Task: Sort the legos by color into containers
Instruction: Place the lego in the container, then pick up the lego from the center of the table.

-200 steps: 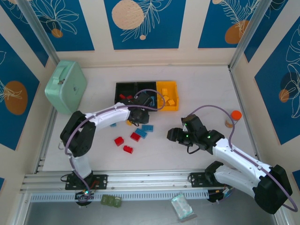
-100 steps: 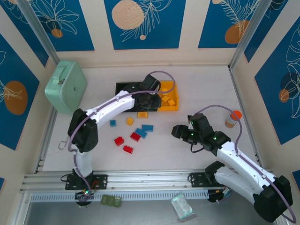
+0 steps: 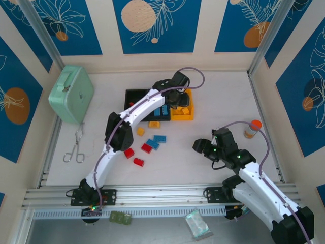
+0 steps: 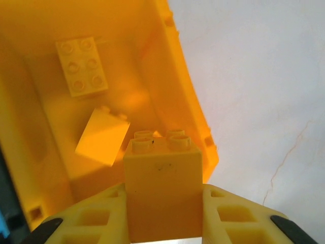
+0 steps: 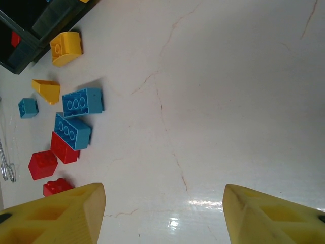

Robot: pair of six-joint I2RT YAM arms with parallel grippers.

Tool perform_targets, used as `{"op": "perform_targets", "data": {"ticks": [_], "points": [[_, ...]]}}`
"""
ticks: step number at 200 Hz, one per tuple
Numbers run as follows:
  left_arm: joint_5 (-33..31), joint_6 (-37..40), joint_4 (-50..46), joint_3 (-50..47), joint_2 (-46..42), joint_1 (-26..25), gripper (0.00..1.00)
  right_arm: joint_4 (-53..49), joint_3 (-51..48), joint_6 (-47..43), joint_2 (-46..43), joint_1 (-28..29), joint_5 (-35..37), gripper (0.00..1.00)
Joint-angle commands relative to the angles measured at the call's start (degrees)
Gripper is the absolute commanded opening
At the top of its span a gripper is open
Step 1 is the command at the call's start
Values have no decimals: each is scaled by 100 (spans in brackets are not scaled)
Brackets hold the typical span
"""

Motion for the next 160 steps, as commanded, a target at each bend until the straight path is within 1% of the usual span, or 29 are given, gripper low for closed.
{"op": "perform_targets", "data": {"ticks": [1,21,76,93,110,128,160], "points": [[-62,101,-219,635,411,-13,30,-150,-44,32,-109,-41,-130,63],[-124,77,-99,884,675,14,31,-240,-45,28,-194,-72,-130,63],[-143,10,312,902,895,123,34,-434,-141,8,-538,-221,-178,63],[-133,20,326,945,897,124,40,-425,-179,2,-544,-252,-213,63],[-134,42,290,941,834,120,43,-352,-217,32,-545,-252,-234,63],[-161,70,222,941,753,112,52,-273,-248,58,-533,-261,-268,63],[-143,102,64,908,493,70,55,-215,-206,48,-463,-252,-282,63]]}}
